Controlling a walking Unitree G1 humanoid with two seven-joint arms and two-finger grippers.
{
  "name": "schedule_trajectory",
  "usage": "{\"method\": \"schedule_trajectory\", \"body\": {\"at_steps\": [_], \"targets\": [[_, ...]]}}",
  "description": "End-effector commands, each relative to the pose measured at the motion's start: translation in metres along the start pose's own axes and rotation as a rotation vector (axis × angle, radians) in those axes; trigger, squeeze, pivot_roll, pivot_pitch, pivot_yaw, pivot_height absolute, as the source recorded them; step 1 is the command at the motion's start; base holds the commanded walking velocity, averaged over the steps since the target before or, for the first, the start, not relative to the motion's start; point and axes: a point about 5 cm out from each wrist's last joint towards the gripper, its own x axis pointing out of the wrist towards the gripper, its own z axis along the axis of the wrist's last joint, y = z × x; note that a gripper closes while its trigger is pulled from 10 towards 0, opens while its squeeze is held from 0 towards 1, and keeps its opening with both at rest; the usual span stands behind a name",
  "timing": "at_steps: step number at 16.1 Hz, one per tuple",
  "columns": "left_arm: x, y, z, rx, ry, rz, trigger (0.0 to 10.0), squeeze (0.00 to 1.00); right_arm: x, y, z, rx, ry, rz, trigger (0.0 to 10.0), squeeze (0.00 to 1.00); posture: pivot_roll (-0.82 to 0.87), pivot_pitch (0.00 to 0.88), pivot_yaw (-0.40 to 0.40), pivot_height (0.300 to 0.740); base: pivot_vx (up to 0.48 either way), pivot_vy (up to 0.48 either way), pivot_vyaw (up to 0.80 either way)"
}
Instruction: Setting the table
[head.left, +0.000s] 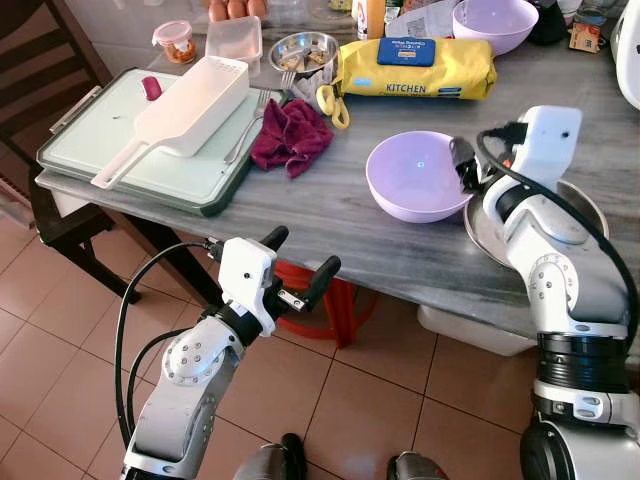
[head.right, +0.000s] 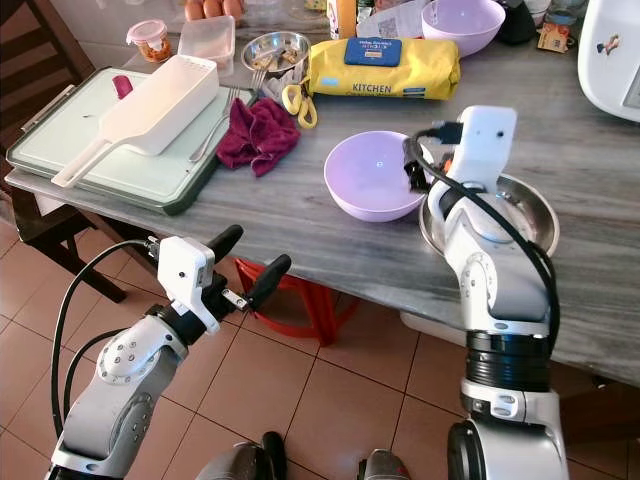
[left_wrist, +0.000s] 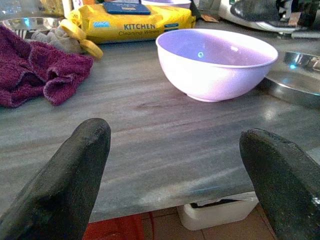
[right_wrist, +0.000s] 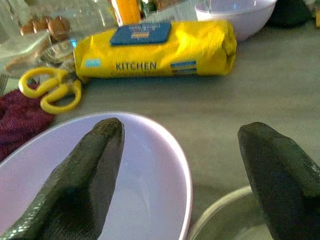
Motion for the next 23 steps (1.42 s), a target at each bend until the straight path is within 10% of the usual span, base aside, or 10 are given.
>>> {"method": "schedule_trajectory", "body": {"at_steps": [1, 9, 23], "targets": [[-0.003, 0.001, -0.001, 0.005, 0.006, -0.009, 10.0, 0.00, -0.002, 0.002, 0.007, -0.021, -0.036, 0.013, 10.0, 1.00, -0.15, 0.219, 0.095, 0.740, 0.000, 0.000, 0.00], [0.000, 0.004, -0.001, 0.005, -0.001, 0.000, 10.0, 0.00, -0.039, -0.023, 0.029, -0.126, -0.141, -0.040, 10.0, 1.00, -0.18, 0.226, 0.094, 0.740, 0.000, 0.000, 0.00], [0.004, 0.007, -0.001, 0.016, -0.004, -0.013, 10.0, 0.00, -0.088, -0.039, -0.011, -0.266, 0.129, -0.085, 10.0, 0.85, -0.19, 0.217, 0.105, 0.740, 0.000, 0.000, 0.00]]}}
